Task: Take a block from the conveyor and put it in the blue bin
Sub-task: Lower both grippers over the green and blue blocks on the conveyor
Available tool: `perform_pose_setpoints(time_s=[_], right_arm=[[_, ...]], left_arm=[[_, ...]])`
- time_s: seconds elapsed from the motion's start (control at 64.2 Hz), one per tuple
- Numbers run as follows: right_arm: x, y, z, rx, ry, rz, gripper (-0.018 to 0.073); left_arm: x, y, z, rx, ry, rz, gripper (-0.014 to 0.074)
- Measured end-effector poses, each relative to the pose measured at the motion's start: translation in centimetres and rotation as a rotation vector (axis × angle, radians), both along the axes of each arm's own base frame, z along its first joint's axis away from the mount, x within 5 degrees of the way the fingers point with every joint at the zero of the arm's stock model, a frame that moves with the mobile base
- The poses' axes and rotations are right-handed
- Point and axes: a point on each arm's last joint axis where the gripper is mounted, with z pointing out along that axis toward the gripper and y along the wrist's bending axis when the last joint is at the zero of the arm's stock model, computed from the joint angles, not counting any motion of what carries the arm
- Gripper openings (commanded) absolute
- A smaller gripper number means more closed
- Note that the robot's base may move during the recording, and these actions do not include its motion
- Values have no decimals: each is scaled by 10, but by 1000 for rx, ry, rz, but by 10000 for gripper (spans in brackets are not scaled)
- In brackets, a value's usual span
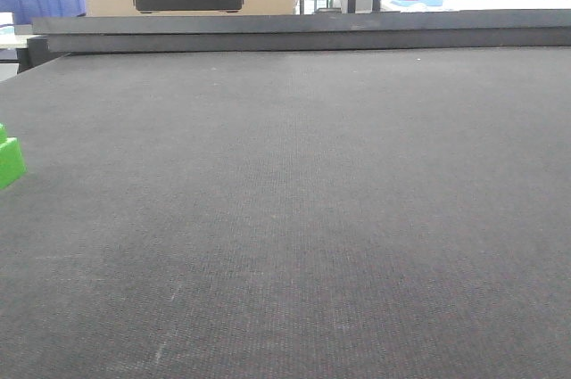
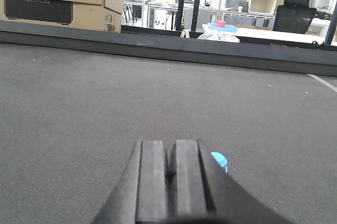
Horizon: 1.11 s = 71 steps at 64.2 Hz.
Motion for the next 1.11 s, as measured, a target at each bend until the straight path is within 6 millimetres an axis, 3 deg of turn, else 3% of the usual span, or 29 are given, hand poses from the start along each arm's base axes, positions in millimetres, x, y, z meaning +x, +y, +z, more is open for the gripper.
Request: perform_pose_setpoints(time_s=[0.654, 0.903, 1.106], right_arm=[[0, 0, 1, 1, -11, -1, -162], [0, -1, 8, 9, -82, -9, -162], [-2, -1, 18, 116, -108, -4, -162]], left_arm=[[0, 0, 1, -11, -16, -2, -111], [0, 1, 2, -257, -24, -19, -111], [-2, 2, 10, -306, -101, -18, -111]])
